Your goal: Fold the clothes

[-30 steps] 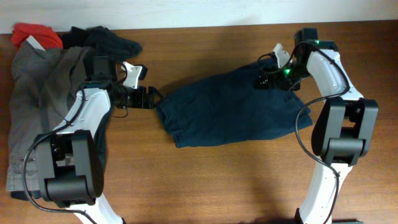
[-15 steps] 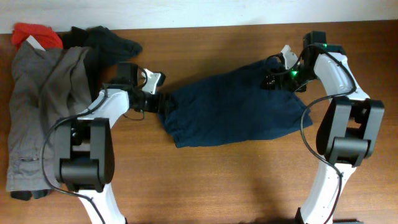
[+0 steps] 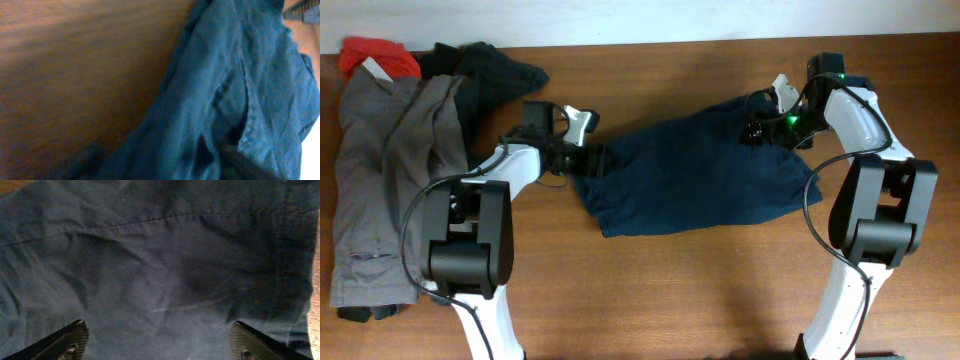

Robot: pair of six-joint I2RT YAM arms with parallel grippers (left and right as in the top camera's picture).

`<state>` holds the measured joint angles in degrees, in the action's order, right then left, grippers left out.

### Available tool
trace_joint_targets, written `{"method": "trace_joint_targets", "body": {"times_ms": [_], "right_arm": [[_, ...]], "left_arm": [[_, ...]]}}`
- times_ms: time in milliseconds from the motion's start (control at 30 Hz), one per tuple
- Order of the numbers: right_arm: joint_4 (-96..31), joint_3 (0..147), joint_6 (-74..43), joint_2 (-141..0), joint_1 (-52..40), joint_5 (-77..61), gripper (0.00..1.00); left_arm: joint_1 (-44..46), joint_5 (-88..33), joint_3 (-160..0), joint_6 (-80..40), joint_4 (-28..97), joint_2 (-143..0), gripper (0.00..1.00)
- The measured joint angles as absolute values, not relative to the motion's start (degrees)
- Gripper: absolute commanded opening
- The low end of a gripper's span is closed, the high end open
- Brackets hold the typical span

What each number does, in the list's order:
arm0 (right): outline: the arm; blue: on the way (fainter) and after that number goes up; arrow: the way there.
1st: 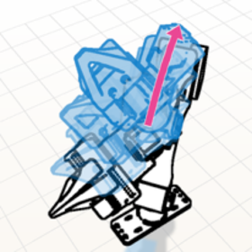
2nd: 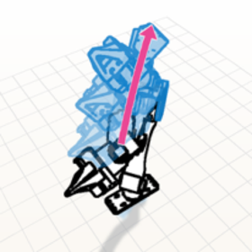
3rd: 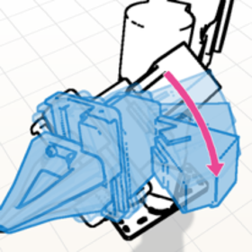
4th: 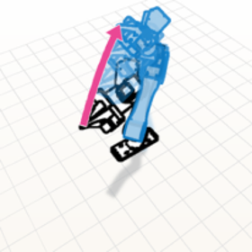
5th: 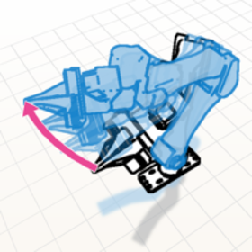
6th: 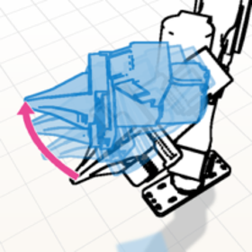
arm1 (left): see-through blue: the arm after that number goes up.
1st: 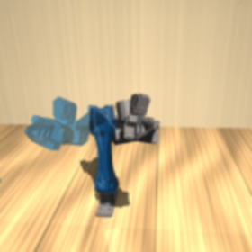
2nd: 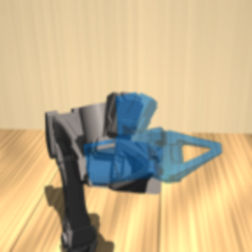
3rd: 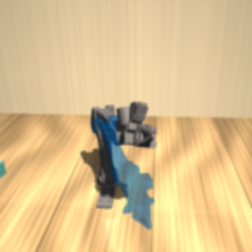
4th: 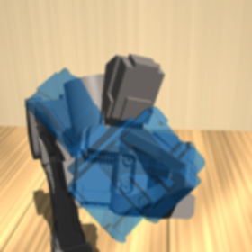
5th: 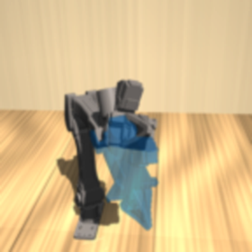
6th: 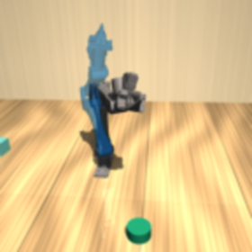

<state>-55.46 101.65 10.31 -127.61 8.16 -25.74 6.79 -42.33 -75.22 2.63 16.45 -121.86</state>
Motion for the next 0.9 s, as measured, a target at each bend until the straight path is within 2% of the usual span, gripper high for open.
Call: {"method": "trace_joint_targets", "body": {"times_ms": [33,333,600,700,767,800,900], "right_arm": [[-55.44,101.65,10.28,-127.61,8.19,-25.63,0.94],[-55.44,101.65,10.28,-127.61,8.23,-24.21,0.9],[-55.46,101.65,10.33,-127.61,8.23,-23.24,0.86],[-55.48,101.65,10.28,-127.61,8.16,-24.12,0.77],[-55.48,101.65,10.24,-127.61,7.99,-25.04,0.66],[-55.46,101.65,10.46,-127.61,7.92,-25.43,0.59],[-55.51,101.65,10.37,-127.61,7.44,-27.57,0.3]], "left_arm": [[7.14,-42.24,-75.2,2.31,16.47,-122.15,0.0],[6.42,-43.9,-75.24,-0.21,17.98,-123.35,0.0],[-0.51,-44.56,-79.79,-0.08,34.98,-123.04,0.0],[-2.81,-42.04,-83.79,1.98,44.12,-121.62,0.01],[-3.33,-38.85,-87.53,3.6,50.89,-120.66,0.01],[-3.36,-37.32,-89.12,4.36,52.82,-120.14,0.01],[-3.18,-32.38,-94.19,6.55,58.65,-119.11,0.01]]}}
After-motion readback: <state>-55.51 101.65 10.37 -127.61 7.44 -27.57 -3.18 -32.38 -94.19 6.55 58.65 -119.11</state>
